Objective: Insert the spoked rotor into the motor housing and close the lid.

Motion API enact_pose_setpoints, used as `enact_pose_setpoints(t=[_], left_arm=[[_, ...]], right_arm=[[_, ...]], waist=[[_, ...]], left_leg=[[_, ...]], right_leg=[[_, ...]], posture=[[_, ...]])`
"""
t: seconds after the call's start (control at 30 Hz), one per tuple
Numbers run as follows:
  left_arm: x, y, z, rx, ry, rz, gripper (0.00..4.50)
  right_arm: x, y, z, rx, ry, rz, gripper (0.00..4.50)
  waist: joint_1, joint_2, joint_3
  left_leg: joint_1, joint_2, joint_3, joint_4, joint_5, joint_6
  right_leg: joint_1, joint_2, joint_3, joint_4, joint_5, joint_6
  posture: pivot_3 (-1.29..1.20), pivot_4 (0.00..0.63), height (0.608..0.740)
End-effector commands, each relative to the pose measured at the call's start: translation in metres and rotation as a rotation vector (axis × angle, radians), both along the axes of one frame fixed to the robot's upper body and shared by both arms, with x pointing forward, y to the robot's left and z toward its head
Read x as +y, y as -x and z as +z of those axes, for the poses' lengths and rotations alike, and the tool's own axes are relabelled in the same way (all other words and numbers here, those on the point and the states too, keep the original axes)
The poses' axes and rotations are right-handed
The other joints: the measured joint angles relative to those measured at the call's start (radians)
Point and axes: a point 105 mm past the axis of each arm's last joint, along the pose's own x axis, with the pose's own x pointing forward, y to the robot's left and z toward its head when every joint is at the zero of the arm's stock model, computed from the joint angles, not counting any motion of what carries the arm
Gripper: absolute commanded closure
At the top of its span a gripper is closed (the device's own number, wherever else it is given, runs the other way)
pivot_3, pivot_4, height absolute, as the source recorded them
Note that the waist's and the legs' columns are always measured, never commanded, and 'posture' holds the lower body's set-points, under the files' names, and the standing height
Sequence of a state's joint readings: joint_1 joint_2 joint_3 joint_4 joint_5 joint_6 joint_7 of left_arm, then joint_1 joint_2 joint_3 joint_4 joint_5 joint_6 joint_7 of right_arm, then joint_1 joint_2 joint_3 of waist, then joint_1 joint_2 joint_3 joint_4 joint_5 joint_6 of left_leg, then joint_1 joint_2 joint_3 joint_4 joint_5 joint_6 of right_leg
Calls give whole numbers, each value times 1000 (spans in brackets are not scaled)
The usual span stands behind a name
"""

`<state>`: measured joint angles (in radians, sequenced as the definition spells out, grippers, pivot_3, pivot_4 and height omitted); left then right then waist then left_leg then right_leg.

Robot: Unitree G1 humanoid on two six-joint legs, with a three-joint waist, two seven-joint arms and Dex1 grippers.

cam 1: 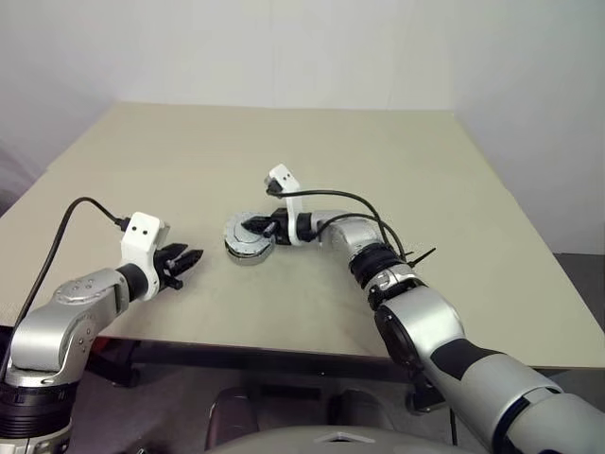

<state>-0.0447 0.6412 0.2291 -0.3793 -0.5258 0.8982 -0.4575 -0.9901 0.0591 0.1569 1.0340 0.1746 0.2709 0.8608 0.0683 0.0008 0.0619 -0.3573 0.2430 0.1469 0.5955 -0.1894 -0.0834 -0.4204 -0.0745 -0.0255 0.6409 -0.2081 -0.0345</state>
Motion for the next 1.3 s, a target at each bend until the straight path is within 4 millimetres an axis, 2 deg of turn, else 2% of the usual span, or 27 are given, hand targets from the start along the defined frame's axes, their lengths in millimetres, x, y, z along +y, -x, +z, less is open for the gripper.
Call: enact_pose_setpoints(t=[0.03, 0.17, 0.3, 0.47, 0.6, 0.7, 0.83, 1.17, 1.2, 1.3], left_arm=[[0, -1, 15, -58, -13, 0, 2529], [2, -1, 16, -59, -17, 4, 2529], [2, -1, 16, -60, -19, 4, 2529], [1, -2, 16, -64, -19, 2, 2529], [-1, -3, 17, -68, -21, -24, 2529], [-2, -3, 16, -65, -28, -57, 2529], [1, -3, 15, -59, -39, -79, 2529], [8, -2, 14, -43, -47, -84, 2529], [7, -2, 13, -41, -47, -86, 2529], [5, 0, 13, -39, -47, -89, 2529]], right_arm=[[1, 0, -8, -38, 44, -2, 4472], [-4, 2, -33, -24, 121, -56, 4472], [-3, 6, -33, -5, 65, -60, 4472], [-3, 2, -6, -16, -35, -17, 4472], [-3, -8, 36, -142, -157, -28, 4472], [-3, -9, 40, -240, -147, -31, 4472], [-2, -2, 30, -299, -115, 8, 3645], [6, 10, 18, -332, -99, 42, 211], [6, 11, 17, -331, -98, 48, 29], [8, 12, 16, -324, -99, 52, 29]], waist=[[0, 0, 0], [0, 0, 0], [0, 0, 0], [0, 0, 0], [0, 0, 0], [0, 0, 0], [0, 0, 0], [-1, 0, 0], [-1, 0, 0], [-1, 0, 0]], left_leg=[[0, 0, 0, 0, 0, 0], [4, 0, 0, 0, 0, 0], [12, 0, 0, 0, -1, 1], [15, -1, 0, 0, -1, 1], [13, 0, -1, 0, -1, 1], [10, 0, 0, 0, -1, 1], [4, 0, 0, -1, -1, 2], [0, 0, 0, -2, -1, 2], [0, 0, 0, -2, -1, 2], [0, 0, 0, -2, -1, 2]], right_leg=[[0, 0, 0, 0, 0, 0], [3, 0, 0, 0, 0, 0], [11, 0, 0, 0, -4, 6], [15, 0, 1, 0, -4, 7], [13, 0, 0, 0, -4, 7], [9, 0, 0, 0, -1, 2], [4, 0, 0, -1, -2, 0], [0, 0, 0, 0, -2, -1], [0, 0, 0, 0, -2, -1], [0, 0, 0, 0, -2, -1]], posture=[[0, 0, 740], [0, 0, 740], [0, 0, 740], [0, 0, 740], [0, 0, 740], [0, 0, 740], [0, 0, 740], [0, 0, 740], [0, 0, 740], [0, 0, 740]])
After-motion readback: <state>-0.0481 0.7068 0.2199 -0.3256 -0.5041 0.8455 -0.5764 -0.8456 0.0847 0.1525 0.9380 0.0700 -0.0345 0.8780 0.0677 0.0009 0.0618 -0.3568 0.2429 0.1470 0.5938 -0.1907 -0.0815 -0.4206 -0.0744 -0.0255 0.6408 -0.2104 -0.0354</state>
